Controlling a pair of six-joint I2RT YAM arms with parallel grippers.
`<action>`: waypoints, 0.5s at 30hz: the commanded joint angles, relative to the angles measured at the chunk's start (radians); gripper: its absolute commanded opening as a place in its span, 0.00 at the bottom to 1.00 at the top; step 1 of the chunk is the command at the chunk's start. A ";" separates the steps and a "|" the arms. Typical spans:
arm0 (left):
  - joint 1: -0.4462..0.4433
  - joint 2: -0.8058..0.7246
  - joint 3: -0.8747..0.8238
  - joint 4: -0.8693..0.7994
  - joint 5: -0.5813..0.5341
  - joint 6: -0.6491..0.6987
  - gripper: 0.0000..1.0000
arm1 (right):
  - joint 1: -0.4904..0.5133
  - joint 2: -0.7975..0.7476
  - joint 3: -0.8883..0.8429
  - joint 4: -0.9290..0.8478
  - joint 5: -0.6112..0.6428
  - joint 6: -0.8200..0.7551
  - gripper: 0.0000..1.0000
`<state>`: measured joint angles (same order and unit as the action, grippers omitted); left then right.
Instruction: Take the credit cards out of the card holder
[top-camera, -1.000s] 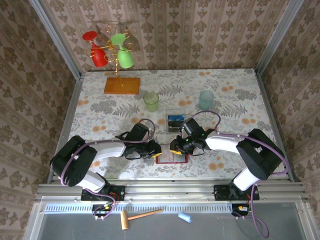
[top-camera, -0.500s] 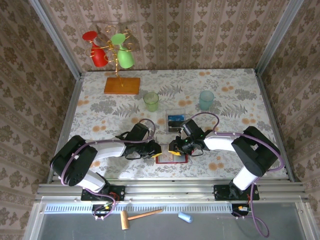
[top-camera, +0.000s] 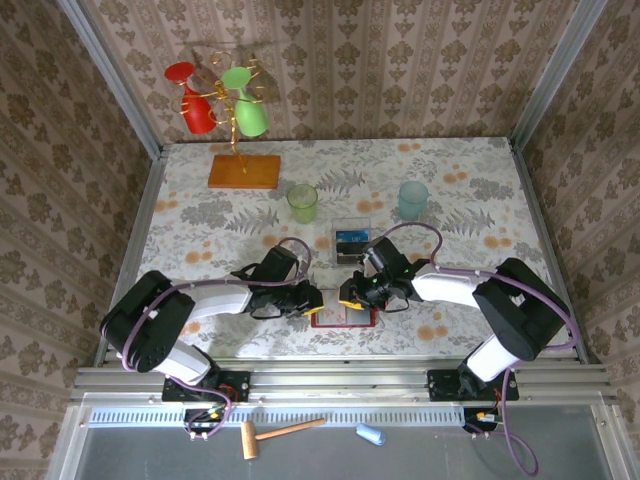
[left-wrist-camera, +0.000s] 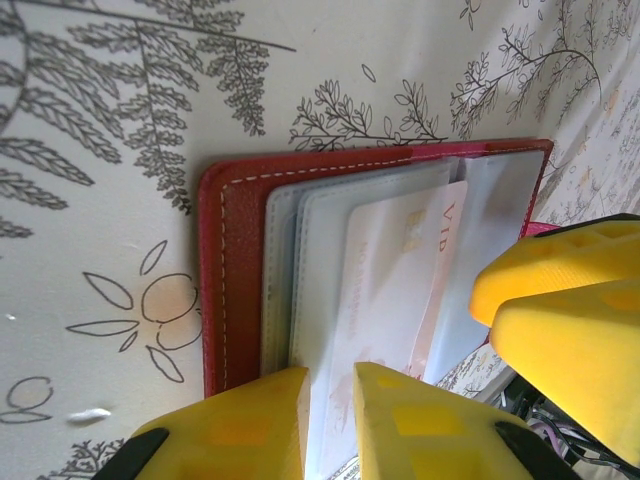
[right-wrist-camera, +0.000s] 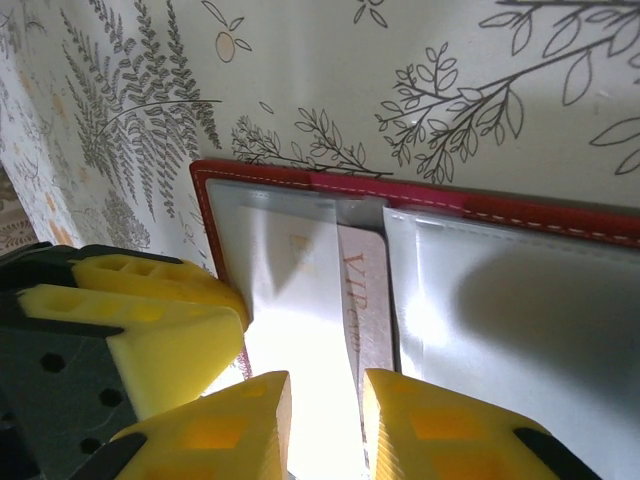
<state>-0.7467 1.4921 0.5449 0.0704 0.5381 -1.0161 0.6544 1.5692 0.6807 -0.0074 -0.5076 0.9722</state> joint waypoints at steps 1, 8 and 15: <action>-0.004 -0.012 0.019 -0.052 -0.012 0.018 0.21 | -0.001 -0.022 -0.003 -0.038 0.023 -0.015 0.25; -0.013 -0.028 0.052 -0.056 -0.006 0.022 0.19 | -0.004 0.009 -0.006 -0.051 0.017 -0.044 0.25; -0.016 0.010 0.034 -0.029 0.005 0.016 0.17 | -0.006 0.038 -0.012 -0.010 -0.009 -0.046 0.24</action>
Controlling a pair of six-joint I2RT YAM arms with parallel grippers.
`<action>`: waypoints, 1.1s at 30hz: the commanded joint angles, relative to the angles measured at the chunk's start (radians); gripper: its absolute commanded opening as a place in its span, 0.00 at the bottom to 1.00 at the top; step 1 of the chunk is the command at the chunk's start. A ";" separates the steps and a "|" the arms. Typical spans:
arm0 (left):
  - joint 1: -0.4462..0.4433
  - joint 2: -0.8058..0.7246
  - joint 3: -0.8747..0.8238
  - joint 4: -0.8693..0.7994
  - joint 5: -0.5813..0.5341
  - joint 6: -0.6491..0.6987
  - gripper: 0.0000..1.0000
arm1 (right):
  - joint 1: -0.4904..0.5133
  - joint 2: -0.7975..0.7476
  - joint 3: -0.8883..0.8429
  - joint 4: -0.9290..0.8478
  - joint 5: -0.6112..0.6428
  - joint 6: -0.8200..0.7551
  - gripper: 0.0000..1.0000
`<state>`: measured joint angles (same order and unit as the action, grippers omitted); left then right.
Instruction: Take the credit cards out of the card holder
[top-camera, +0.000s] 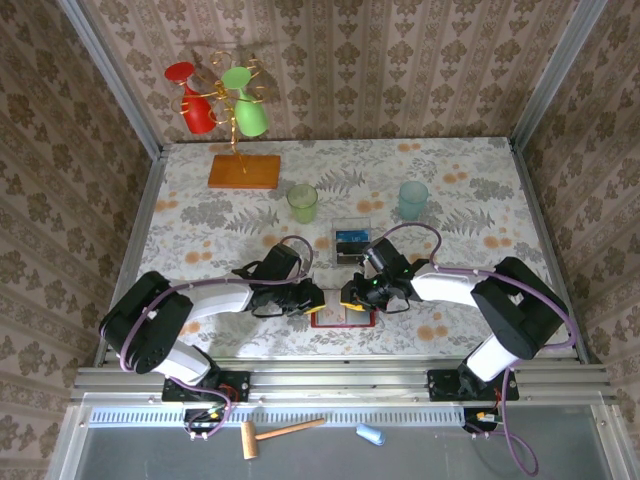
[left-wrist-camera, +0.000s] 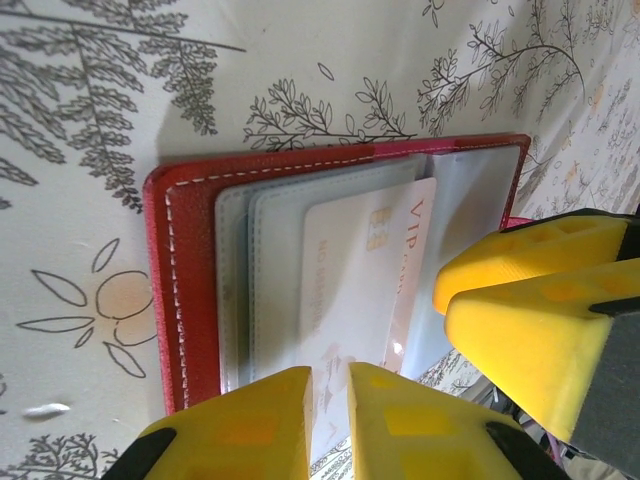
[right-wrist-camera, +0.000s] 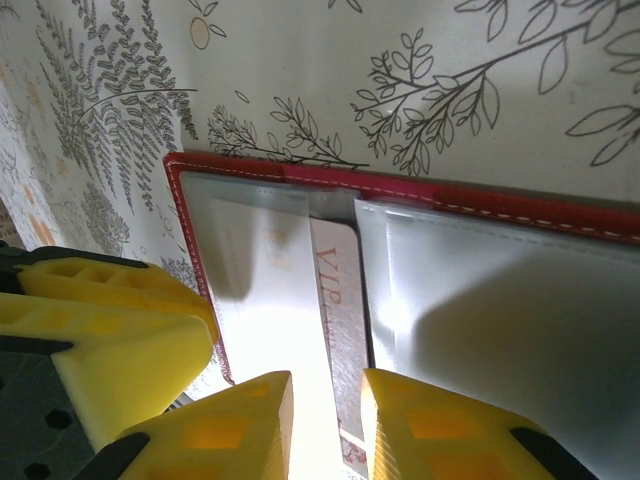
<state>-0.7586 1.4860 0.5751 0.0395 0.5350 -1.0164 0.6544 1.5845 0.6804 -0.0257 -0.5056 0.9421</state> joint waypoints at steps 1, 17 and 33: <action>-0.004 0.022 0.003 0.007 0.009 0.016 0.17 | -0.005 0.028 -0.013 0.015 -0.014 -0.016 0.24; -0.004 0.050 0.005 -0.055 -0.007 0.042 0.12 | -0.012 0.047 -0.048 0.129 -0.075 0.014 0.17; 0.002 0.035 0.005 -0.098 -0.026 0.052 0.12 | -0.052 0.005 -0.098 0.176 -0.094 0.014 0.04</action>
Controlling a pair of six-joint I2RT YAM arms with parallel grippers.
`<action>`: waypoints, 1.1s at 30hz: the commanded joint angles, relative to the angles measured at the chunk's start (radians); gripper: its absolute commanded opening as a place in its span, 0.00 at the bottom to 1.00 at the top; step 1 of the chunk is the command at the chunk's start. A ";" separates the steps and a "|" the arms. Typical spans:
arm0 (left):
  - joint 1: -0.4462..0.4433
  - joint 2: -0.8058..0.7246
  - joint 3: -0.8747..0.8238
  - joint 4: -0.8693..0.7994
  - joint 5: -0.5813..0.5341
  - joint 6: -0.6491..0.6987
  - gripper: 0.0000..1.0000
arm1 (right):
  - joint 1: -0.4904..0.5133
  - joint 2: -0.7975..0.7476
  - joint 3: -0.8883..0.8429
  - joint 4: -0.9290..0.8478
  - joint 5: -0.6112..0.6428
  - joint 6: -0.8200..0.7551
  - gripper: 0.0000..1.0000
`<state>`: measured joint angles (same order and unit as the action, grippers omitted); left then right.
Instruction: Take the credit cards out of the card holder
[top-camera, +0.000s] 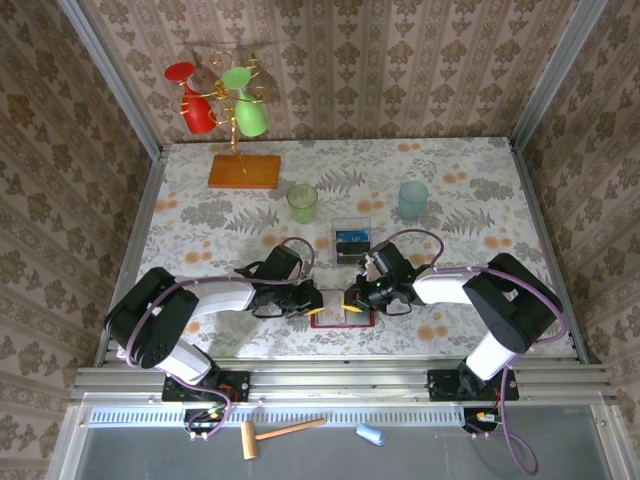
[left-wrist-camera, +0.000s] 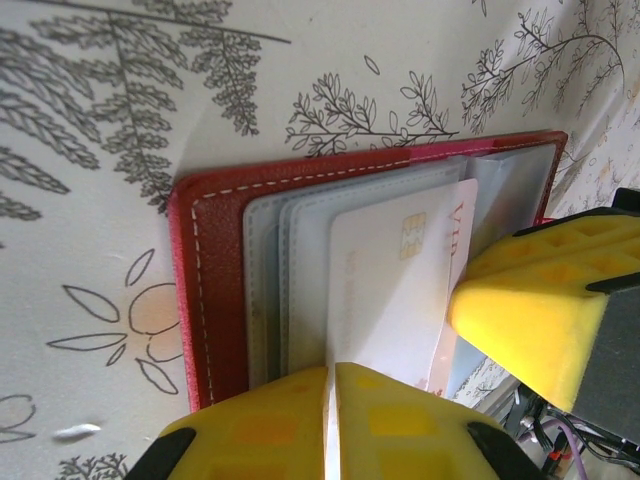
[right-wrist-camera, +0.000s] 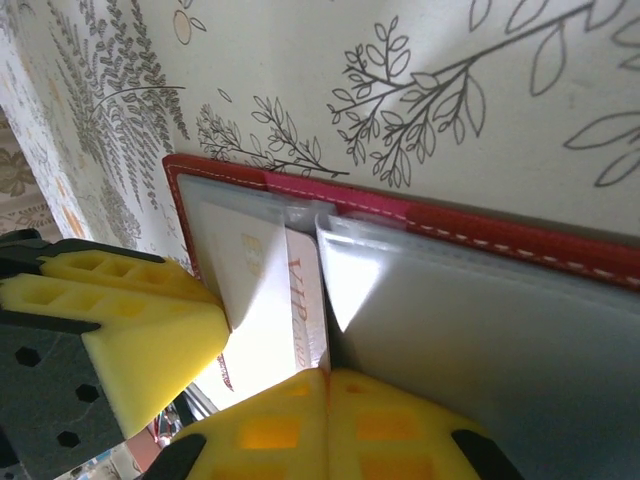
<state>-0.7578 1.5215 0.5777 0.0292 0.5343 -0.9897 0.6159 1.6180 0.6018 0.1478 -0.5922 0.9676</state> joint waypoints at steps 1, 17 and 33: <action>0.003 -0.003 0.001 -0.089 -0.025 0.025 0.12 | -0.020 -0.035 -0.024 -0.002 -0.010 -0.016 0.04; 0.012 -0.018 0.007 -0.111 -0.027 0.030 0.12 | -0.100 -0.186 -0.017 -0.237 0.015 -0.147 0.00; 0.011 -0.006 0.007 -0.092 -0.023 0.026 0.13 | 0.031 -0.273 0.114 -0.465 0.247 -0.168 0.00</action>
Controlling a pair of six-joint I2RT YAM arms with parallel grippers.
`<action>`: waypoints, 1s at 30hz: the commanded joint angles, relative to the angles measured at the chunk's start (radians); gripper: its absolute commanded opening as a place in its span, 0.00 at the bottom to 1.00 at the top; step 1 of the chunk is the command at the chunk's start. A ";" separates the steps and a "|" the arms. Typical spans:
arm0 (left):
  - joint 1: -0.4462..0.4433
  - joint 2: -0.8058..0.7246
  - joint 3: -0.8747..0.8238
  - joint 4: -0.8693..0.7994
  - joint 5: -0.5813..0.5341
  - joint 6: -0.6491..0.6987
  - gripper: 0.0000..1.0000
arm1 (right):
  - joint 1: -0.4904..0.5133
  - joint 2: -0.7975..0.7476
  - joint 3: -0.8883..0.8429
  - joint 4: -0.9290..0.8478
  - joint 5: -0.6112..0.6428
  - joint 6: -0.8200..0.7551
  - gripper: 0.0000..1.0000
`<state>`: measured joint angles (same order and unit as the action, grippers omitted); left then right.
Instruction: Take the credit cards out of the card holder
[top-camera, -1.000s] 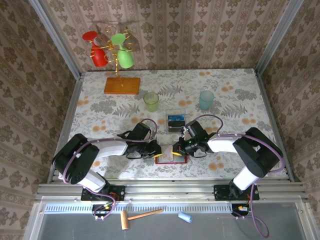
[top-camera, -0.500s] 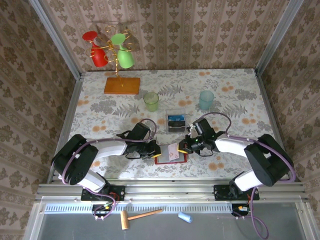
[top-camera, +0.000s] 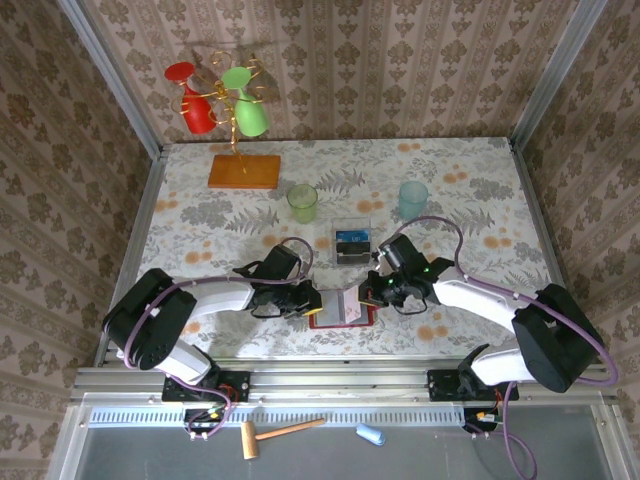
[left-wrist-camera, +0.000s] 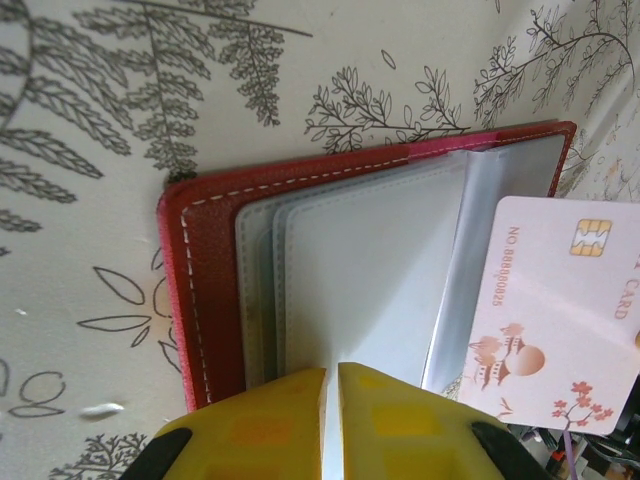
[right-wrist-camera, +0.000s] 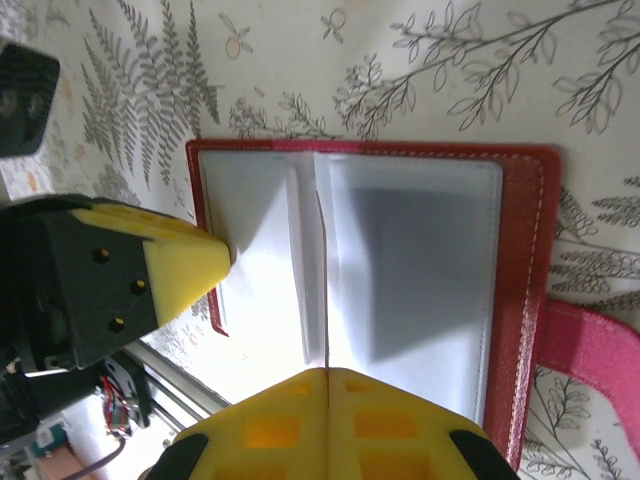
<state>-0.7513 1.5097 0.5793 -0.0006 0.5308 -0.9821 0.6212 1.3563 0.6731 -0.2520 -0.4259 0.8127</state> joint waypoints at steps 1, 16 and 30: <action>0.005 0.006 0.005 -0.060 -0.018 0.016 0.13 | 0.041 -0.008 0.058 -0.081 0.103 -0.020 0.00; 0.006 0.012 -0.006 -0.037 -0.012 0.014 0.13 | 0.168 0.111 0.208 -0.240 0.328 -0.054 0.00; 0.007 0.019 -0.010 -0.018 -0.004 0.012 0.14 | 0.190 0.155 0.207 -0.185 0.274 0.032 0.12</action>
<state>-0.7509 1.5101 0.5793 0.0040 0.5339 -0.9821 0.8032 1.5051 0.8711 -0.4446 -0.1425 0.8135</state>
